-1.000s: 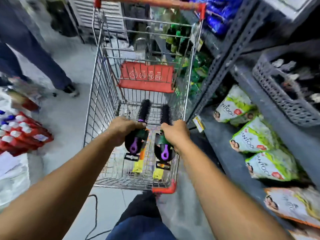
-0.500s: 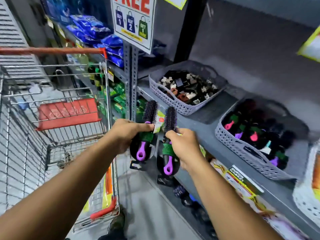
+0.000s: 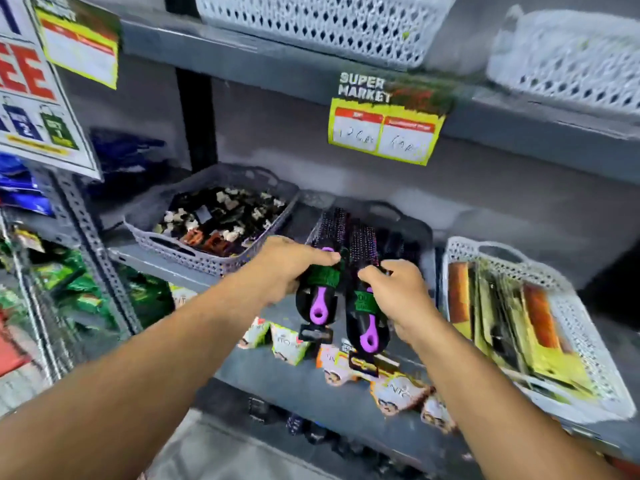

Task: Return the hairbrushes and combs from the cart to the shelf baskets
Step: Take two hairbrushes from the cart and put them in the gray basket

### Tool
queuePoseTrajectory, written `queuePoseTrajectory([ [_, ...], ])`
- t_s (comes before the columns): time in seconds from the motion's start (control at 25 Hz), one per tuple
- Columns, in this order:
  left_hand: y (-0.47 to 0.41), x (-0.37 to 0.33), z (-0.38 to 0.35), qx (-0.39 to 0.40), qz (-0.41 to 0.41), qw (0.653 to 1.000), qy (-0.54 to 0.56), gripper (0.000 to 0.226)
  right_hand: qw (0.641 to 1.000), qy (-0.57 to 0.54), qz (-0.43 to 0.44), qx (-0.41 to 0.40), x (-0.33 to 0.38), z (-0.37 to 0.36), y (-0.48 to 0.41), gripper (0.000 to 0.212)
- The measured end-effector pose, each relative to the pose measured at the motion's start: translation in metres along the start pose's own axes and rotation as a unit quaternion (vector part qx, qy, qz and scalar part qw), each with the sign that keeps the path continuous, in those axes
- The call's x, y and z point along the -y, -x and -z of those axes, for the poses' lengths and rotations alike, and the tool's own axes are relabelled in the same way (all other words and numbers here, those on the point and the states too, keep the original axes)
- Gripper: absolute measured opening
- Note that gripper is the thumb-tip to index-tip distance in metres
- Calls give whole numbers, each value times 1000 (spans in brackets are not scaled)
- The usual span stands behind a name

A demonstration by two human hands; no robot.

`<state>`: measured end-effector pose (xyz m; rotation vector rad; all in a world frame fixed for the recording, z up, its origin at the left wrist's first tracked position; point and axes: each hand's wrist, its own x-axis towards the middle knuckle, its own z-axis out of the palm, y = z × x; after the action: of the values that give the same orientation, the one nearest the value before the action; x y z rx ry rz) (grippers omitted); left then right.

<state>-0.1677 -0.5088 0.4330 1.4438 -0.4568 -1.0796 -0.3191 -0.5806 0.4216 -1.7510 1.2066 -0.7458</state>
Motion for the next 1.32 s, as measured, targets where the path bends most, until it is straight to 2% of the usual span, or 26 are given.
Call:
queuePoseTrajectory([
  [0.08, -22, -10, -24, 19, 0, 1000, -15, 15, 999, 27, -20, -23, -4, 16, -27, 18],
  [0.28, -82, -31, -66, 8, 12, 997, -70, 24, 993, 57, -70, -78, -9, 38, -96, 23],
  [0.36, -104, -30, -73, -3, 15, 993, -117, 41, 988, 92, -87, -92, -12, 41, -114, 29],
  [0.44, -119, -25, -80, -24, 13, 984, -177, 37, 982, 136, -82, -101, -18, 41, -125, 30],
  [0.56, -134, -7, -87, -20, 31, 971, -235, 35, 971, 212, -92, -56, -35, 36, -137, 25],
  [0.68, -142, 12, -89, -30, 19, 949, -315, 44, 950, 292, -108, -11, -52, 26, -144, 34],
  [0.84, -145, 14, -93, -45, 10, 916, -398, 46, 927, 350, -128, -29, -58, 13, -143, 43],
  [1.0, -145, 13, -96, -56, 4, 893, -446, 48, 920, 368, -132, -20, -60, 12, -141, 50],
  [1.2, -136, 17, -101, -120, -32, 848, -516, 32, 921, 365, -139, 7, -57, 16, -135, 65],
  [1.32, -131, 21, -101, -137, -20, 829, -543, 40, 932, 339, -124, 18, -56, 20, -128, 76],
])
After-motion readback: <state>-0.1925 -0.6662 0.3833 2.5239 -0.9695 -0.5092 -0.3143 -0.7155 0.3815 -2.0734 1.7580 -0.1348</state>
